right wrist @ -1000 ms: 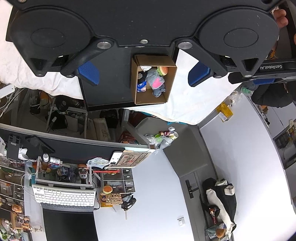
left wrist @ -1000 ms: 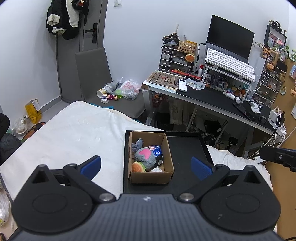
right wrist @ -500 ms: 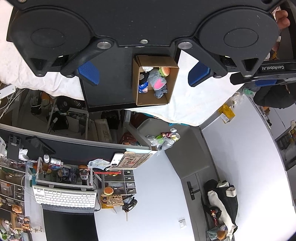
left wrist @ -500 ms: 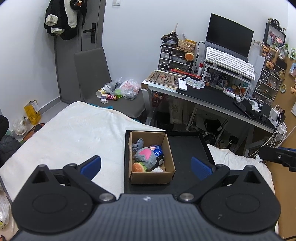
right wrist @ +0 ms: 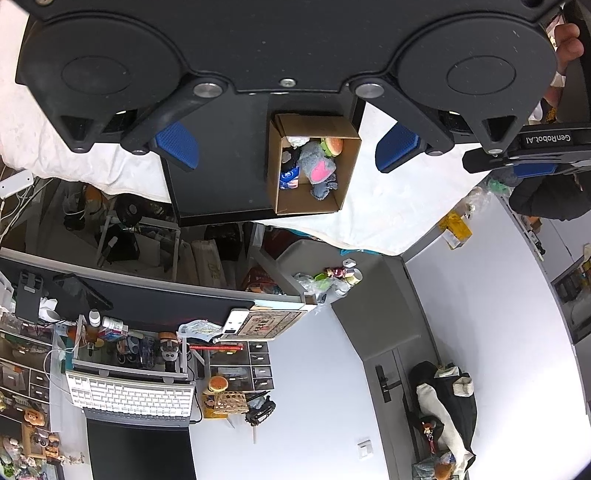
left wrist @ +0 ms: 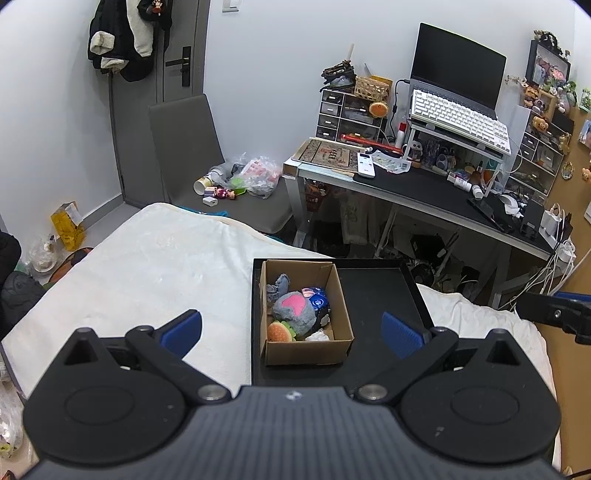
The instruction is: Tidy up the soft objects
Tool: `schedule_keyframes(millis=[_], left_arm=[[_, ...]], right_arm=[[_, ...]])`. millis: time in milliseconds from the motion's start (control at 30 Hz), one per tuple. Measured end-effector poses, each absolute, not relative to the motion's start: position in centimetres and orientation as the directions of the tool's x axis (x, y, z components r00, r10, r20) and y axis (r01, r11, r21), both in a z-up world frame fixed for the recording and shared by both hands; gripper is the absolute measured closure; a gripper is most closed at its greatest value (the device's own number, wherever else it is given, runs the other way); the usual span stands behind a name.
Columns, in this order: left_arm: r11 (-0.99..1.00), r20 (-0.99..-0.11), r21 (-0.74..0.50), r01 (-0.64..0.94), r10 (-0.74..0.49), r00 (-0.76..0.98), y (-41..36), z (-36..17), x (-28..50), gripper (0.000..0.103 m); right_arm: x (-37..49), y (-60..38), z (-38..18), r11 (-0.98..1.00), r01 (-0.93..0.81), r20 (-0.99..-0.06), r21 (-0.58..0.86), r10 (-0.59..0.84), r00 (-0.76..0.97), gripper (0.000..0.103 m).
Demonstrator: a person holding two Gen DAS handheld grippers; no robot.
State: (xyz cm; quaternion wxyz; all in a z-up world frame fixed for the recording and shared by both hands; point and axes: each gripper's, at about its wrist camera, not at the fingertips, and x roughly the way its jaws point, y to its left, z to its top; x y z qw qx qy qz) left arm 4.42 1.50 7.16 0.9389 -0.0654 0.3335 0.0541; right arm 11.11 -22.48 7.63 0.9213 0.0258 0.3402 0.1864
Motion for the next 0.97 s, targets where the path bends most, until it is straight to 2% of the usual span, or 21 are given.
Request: schedule_keyframes(millis=[967], left_arm=[[0.99, -0.646, -0.077, -0.115, 0.038, 0.762, 0.5, 6.1, 5.1, 0.0]], right_arm=[[11.5, -22.8, 6.7, 0.942, -0.295, -0.632, 0.162, 0.329, 0.701, 0.0]])
